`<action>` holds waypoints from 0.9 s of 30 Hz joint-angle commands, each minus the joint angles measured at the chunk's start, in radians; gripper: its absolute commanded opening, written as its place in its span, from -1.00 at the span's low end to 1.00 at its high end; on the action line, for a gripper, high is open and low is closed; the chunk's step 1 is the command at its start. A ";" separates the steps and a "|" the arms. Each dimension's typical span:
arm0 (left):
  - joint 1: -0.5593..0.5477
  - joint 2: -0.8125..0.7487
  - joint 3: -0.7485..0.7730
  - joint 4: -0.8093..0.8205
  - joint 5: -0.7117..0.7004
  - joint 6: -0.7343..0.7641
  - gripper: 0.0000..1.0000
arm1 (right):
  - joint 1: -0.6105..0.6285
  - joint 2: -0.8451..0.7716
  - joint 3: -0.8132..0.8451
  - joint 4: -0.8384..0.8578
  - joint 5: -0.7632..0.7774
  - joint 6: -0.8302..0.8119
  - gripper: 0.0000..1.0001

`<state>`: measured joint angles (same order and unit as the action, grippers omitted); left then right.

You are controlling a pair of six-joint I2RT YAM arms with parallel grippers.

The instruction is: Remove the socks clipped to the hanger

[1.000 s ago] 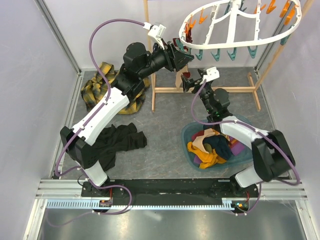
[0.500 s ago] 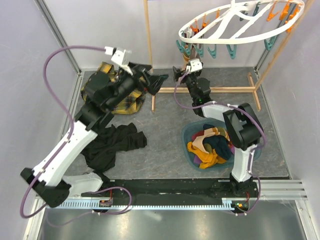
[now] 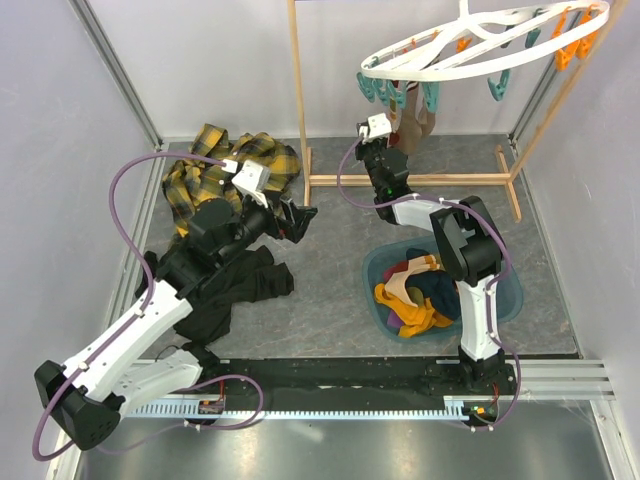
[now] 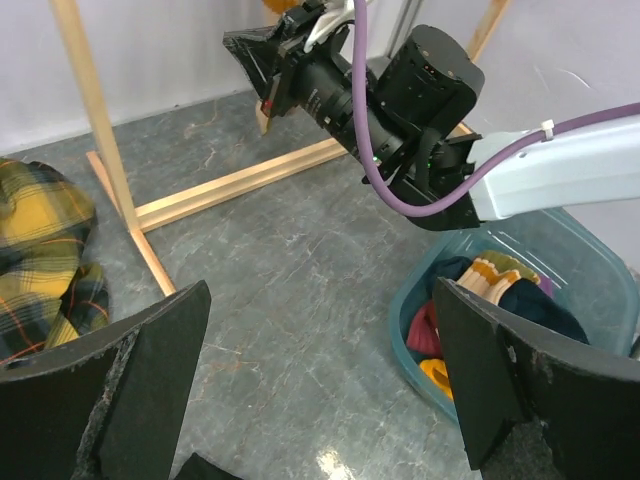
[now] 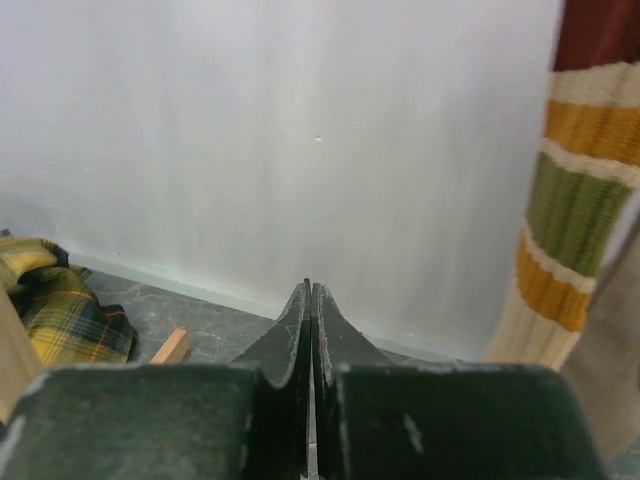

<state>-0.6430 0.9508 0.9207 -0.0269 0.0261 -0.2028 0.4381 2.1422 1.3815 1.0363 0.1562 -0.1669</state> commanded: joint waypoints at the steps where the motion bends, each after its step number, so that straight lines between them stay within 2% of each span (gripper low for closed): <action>1: -0.003 -0.052 -0.005 0.081 -0.066 0.039 0.99 | -0.001 -0.053 -0.007 0.036 -0.099 -0.046 -1.00; 4: -0.003 -0.072 -0.016 0.085 -0.092 0.043 0.99 | -0.002 -0.077 -0.030 0.044 -0.075 -0.078 -1.00; 7: -0.004 -0.078 -0.019 0.087 -0.115 0.055 0.99 | -0.010 -0.091 -0.036 0.045 0.002 -0.094 -0.61; 8: -0.003 -0.080 -0.019 0.087 -0.115 0.060 0.99 | -0.013 -0.096 -0.044 0.044 0.020 -0.095 -0.38; 10: -0.003 -0.084 -0.022 0.087 -0.120 0.062 0.99 | -0.024 -0.110 -0.050 0.031 0.039 -0.089 -0.14; 11: -0.003 -0.084 -0.022 0.090 -0.120 0.062 0.99 | -0.027 -0.116 -0.052 0.021 0.042 -0.085 0.05; 13: -0.003 -0.087 -0.022 0.091 -0.120 0.060 0.99 | -0.035 -0.123 -0.050 -0.021 0.032 -0.077 0.23; 14: -0.003 -0.086 -0.023 0.091 -0.120 0.060 0.99 | -0.036 -0.125 -0.044 -0.033 0.037 -0.075 0.44; 17: -0.003 -0.083 -0.025 0.091 -0.120 0.060 0.99 | -0.041 -0.114 -0.030 -0.045 0.052 -0.079 0.73; 27: -0.003 -0.078 -0.028 0.096 -0.120 0.063 0.99 | -0.076 -0.001 0.076 -0.056 0.065 -0.069 0.77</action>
<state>-0.6430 0.8764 0.8959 0.0196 -0.0769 -0.1814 0.3809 2.0941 1.3956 0.9707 0.2203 -0.2470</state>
